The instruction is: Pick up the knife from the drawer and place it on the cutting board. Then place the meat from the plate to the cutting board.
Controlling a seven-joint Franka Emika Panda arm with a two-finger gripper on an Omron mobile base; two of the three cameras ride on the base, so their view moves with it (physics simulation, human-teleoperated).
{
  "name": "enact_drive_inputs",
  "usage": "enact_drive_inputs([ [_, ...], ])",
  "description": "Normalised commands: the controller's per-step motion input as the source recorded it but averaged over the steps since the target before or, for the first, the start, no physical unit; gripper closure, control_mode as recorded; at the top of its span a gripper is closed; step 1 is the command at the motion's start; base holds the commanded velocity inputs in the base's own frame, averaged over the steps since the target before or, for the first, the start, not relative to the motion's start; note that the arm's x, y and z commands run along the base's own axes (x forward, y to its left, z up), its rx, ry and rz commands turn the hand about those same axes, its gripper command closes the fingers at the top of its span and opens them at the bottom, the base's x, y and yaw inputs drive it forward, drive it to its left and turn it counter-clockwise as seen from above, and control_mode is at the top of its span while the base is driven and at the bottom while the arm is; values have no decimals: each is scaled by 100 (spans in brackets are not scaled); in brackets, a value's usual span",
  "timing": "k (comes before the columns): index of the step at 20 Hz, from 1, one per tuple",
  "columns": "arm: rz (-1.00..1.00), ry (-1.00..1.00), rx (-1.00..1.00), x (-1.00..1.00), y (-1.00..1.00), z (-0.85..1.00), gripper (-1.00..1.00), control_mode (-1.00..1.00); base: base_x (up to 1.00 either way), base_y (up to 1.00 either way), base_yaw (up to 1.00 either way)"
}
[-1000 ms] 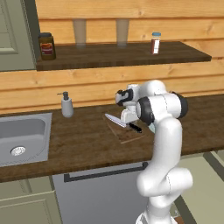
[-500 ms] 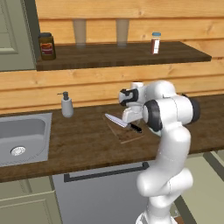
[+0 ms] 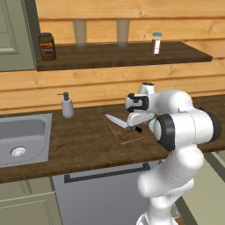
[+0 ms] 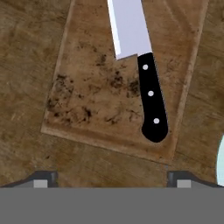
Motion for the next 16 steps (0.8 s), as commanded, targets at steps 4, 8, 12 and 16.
enact_drive_inputs([
  [4, -10, -8, 0, -11, -67, 7, -100, -100, 0, 0, 0],
  [8, -12, -5, 0, -5, -77, 0, -100, -100, 0, 0, 0],
  [12, -16, 0, 0, 0, -94, 0, -100, -100, 0, 0, 0],
  [16, -21, 0, 0, 0, -72, 0, -100, -100, 0, 0, 0],
])
